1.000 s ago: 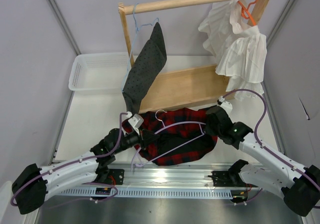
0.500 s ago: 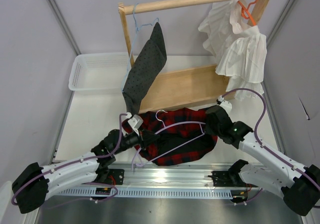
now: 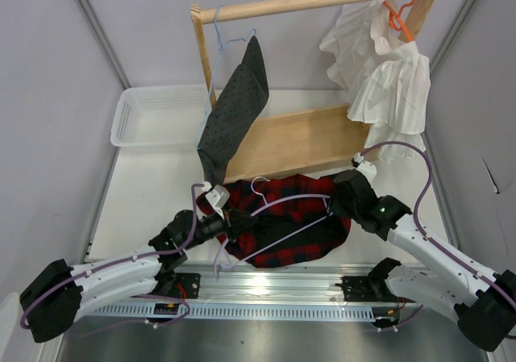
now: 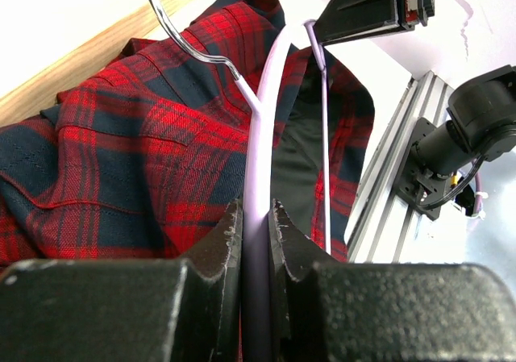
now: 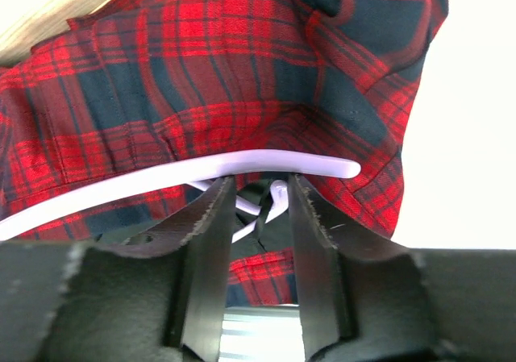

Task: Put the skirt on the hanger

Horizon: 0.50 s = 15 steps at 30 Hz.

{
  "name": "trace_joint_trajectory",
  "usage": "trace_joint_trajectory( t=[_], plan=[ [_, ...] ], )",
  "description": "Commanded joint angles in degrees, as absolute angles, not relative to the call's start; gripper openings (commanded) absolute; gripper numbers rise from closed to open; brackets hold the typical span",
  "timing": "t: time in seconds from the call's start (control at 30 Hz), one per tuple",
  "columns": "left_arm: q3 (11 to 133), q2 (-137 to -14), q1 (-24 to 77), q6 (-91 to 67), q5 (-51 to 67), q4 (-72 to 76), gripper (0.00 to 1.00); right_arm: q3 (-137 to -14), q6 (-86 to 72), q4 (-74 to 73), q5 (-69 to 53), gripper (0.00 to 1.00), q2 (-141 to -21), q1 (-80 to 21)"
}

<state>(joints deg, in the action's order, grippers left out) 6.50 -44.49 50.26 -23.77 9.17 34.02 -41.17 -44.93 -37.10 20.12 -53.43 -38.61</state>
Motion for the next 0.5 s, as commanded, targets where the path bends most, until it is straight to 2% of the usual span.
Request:
trace_joint_trajectory(
  t=[0.0, 0.3, 0.47],
  plan=[
    [7.29, -45.17, 50.98, -25.40, 11.34, 44.12, 0.00, -43.77, -44.74, -37.88, 20.66, 0.39, -52.65, -38.67],
    [7.82, -45.62, 50.98, -25.40, 10.81, 44.39, 0.00, -44.73, -45.09, -38.84, 21.09, 0.40, -52.12, -39.20],
    [11.50, -45.96, 50.98, -23.74, 9.49, 39.83, 0.00, -46.75, -44.74, -40.25, 21.01, 0.40, -50.45, -39.46]
  ],
)
